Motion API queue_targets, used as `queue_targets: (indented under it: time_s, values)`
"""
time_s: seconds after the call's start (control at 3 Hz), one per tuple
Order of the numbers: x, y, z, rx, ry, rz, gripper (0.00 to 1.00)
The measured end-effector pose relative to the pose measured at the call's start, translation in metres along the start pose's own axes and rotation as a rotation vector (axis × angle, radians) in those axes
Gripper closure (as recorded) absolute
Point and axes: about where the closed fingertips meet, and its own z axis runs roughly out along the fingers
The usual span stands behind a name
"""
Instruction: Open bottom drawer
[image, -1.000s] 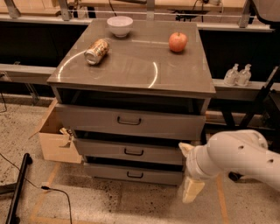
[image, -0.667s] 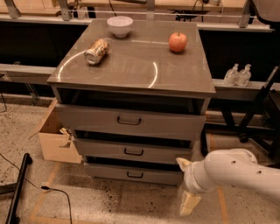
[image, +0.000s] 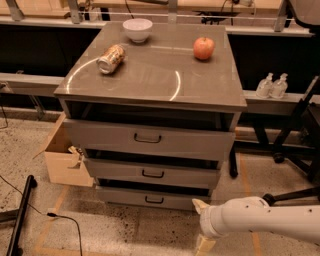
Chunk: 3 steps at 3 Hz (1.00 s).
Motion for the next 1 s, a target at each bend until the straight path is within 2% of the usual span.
queue_targets:
  time_s: [0.33, 0.67, 1.0]
  values:
    - [0.027, -0.008, 0.051, -0.013, 0.021, 0.07, 0.0]
    - [0.039, 0.001, 0.062, -0.036, 0.038, 0.091, 0.0]
    - [0.043, -0.005, 0.073, -0.026, 0.035, 0.065, 0.0]
